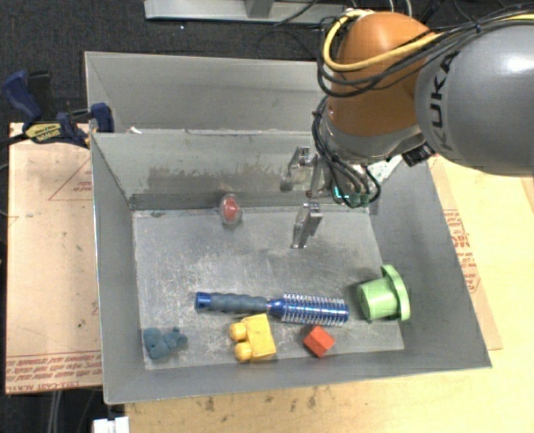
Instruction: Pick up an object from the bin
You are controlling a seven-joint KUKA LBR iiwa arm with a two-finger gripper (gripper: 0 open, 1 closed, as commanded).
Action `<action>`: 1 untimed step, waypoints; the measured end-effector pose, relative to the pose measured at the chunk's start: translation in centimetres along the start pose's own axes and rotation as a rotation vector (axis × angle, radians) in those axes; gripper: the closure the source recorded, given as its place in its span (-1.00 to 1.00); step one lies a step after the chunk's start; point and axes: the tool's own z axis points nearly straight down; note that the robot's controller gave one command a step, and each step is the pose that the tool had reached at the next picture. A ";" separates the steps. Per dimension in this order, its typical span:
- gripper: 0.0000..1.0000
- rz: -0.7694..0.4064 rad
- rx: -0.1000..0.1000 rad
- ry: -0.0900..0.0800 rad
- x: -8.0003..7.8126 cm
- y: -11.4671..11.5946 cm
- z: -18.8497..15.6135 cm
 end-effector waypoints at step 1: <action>-1.00 -0.069 -0.001 0.001 4.9 4.0 5.3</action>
Offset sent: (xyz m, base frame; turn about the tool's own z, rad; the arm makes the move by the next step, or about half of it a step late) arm -0.0464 0.0369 -0.0490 -0.0629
